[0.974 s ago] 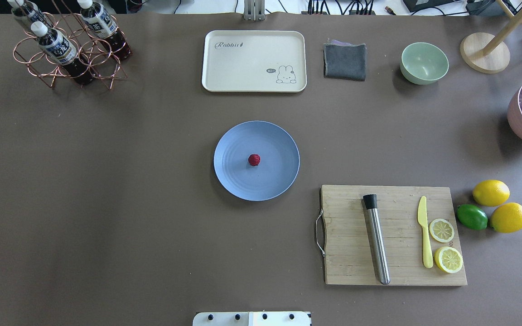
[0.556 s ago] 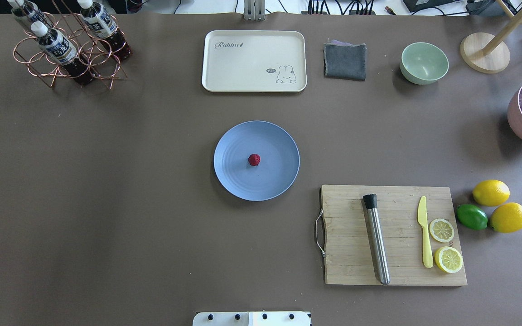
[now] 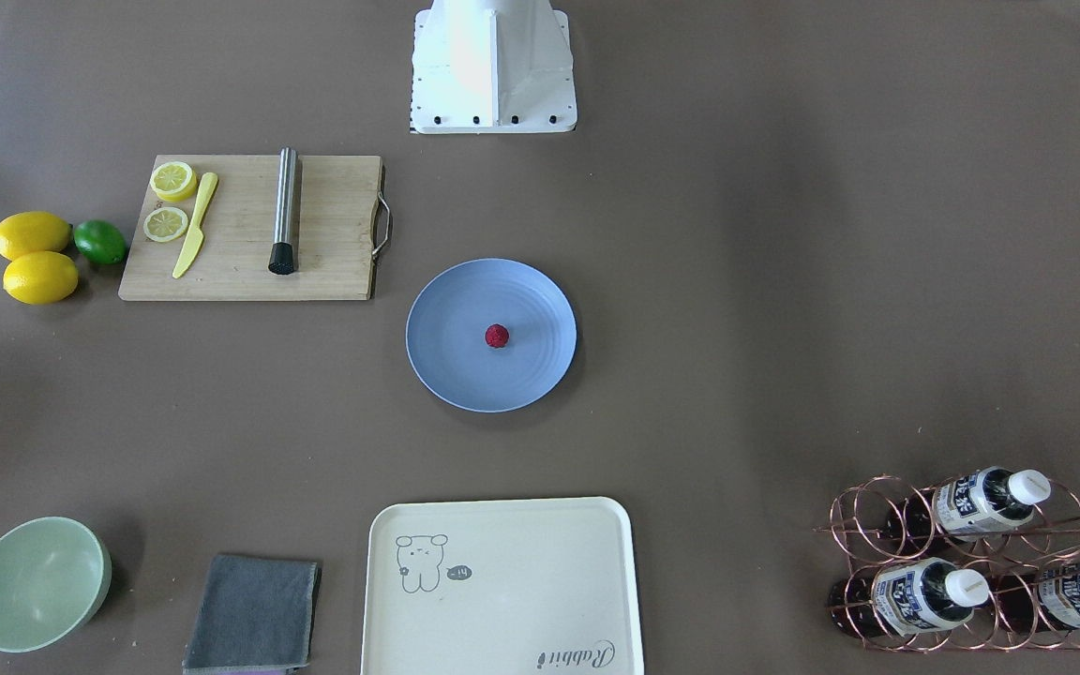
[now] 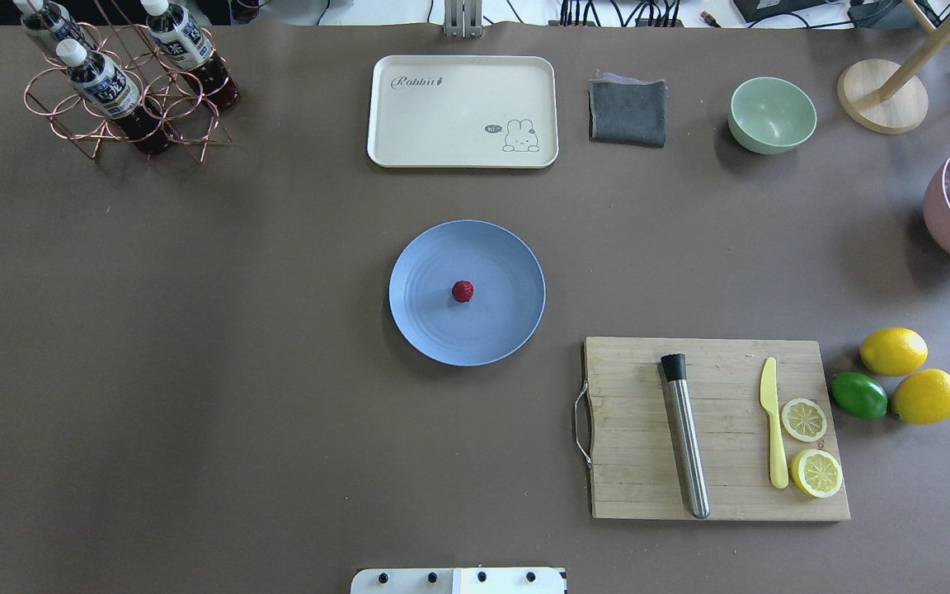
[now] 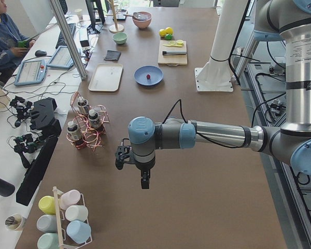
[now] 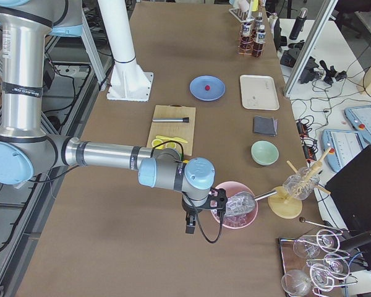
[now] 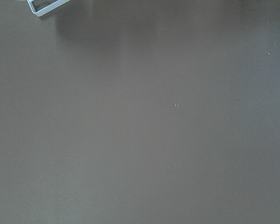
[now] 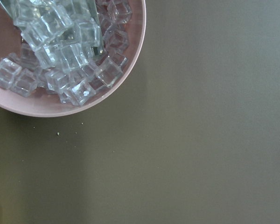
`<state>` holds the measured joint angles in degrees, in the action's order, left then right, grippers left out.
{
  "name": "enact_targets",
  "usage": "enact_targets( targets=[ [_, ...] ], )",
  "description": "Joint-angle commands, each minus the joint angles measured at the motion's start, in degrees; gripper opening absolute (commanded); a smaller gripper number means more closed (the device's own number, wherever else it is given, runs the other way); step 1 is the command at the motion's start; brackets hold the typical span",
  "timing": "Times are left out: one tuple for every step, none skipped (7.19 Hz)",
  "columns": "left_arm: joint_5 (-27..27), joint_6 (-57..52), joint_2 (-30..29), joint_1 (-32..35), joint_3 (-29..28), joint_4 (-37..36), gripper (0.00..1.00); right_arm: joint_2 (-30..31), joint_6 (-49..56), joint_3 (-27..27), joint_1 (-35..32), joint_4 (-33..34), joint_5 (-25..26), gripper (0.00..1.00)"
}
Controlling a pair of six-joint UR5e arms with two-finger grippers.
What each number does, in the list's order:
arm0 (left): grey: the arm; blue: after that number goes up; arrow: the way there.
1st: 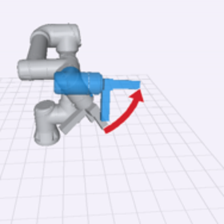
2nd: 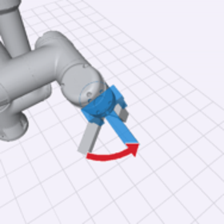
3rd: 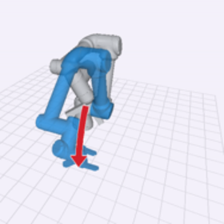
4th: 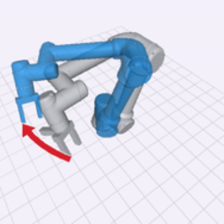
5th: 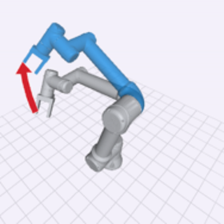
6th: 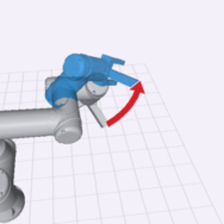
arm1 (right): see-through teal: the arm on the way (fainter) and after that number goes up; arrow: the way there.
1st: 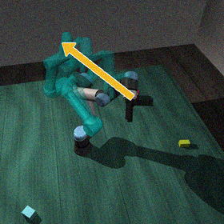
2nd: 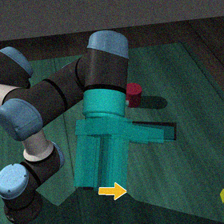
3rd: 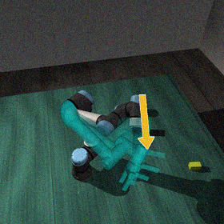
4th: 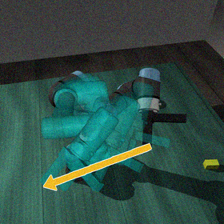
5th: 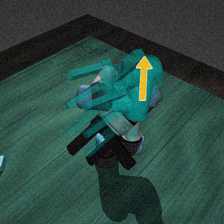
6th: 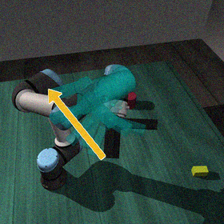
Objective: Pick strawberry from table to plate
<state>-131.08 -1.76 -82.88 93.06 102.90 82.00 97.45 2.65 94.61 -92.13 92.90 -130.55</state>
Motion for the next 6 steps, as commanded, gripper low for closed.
enact_targets(
  targets=[
    [-0.05, 0.00, 0.00, 0.10, 0.02, 0.00, 0.98, 0.28, 0.16, -0.04, 0.02, 0.00, -0.14, 1.00],
    [-0.05, 0.00, 0.09, 0.19, 0.11, 0.00, 0.98, 0.28, 0.16, -0.04, 0.10, 0.00, -0.23, 1.00],
    [0.30, 0.00, 0.09, 0.19, 0.02, 0.00, 0.98, 0.28, 0.25, -0.04, 0.11, 0.00, -0.14, 1.00],
    [0.30, 0.00, 0.09, 0.19, 0.02, 0.00, 0.98, 0.63, 0.25, -0.04, 0.19, 0.00, -0.23, 1.00],
    [0.30, 0.00, 0.09, 0.19, 0.11, 0.00, 0.98, 0.81, 0.25, -0.04, 0.28, 0.00, -0.31, 1.00],
    [0.21, 0.00, 0.17, 0.19, 0.11, 0.00, 0.98, 0.81, 0.25, -0.04, 0.37, 0.00, -0.31, 1.00]
  ],
)
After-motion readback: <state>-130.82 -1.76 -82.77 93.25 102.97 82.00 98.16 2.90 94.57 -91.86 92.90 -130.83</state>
